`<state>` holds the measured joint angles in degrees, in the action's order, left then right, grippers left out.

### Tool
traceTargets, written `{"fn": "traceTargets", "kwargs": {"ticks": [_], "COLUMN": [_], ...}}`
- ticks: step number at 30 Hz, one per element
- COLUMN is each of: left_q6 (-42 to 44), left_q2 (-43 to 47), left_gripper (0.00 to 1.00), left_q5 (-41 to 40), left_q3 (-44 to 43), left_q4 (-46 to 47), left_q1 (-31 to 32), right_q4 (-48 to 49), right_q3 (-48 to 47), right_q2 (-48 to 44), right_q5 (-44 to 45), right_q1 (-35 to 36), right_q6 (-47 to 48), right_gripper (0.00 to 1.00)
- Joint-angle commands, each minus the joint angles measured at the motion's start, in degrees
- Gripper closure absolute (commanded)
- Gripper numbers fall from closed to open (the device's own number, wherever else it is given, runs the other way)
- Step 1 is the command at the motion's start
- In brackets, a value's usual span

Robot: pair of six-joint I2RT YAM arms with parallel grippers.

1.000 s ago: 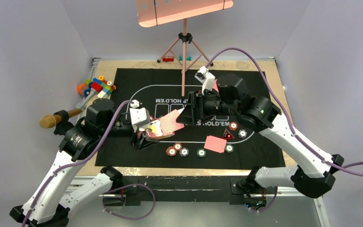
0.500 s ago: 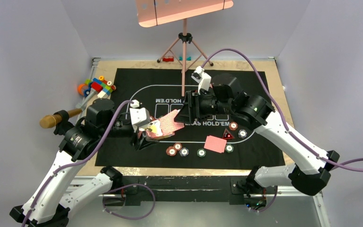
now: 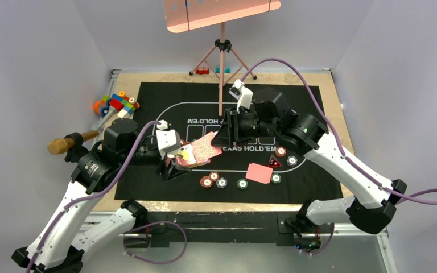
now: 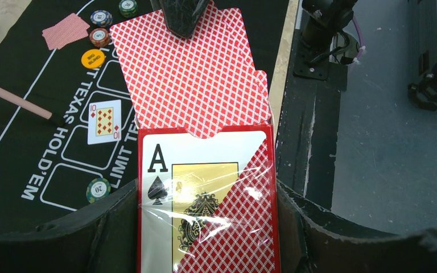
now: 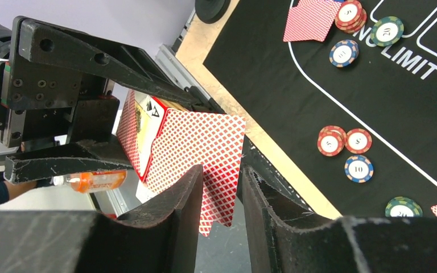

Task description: Distribute texas hold em gaming equipment

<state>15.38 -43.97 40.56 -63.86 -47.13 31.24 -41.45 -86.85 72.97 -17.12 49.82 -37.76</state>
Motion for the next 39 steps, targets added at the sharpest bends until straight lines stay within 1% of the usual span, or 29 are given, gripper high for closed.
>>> {"fn": "traceTargets", "kwargs": {"ticks": [1, 8, 17, 29, 33, 39], "left_q6": [-1.2, -1.2, -1.1, -1.0, -0.7, -0.4], "left_q2": [0.6, 0.8, 0.9, 1.0, 1.1, 1.1], "left_gripper": [1.00, 1.00, 1.00, 1.00, 1.00, 1.00], "left_q5": [2.0, 2.0, 1.8, 1.8, 1.6, 1.6], "left_q3": [-1.5, -1.3, -0.8, -0.5, -0.3, -0.2], "left_q4": [3.7, 3.6, 3.5, 3.4, 3.3, 3.4], "left_q1": [-0.3, -0.2, -0.3, -0.2, -0.2, -0.3], "right_q4": [0.4, -0.8, -1.9, -1.4, -1.2, 1.1], "right_q3": [-1.4, -3.2, -5.5, -5.7, -6.1, -5.4], "right_q2": [-0.6, -0.4, -1.0, -1.8, -2.2, -2.9], "right_q5": [1.9, 3.8, 4.9, 4.4, 4.6, 2.2], "right_q1": [0.1, 0.0, -0.1, -0.1, -0.1, -0.1], "right_q6": [0.6, 1.4, 1.6, 0.6, 0.0, -1.6], "right_gripper": [0.66, 0.70, 0.73, 0.79, 0.83, 0.86]}}
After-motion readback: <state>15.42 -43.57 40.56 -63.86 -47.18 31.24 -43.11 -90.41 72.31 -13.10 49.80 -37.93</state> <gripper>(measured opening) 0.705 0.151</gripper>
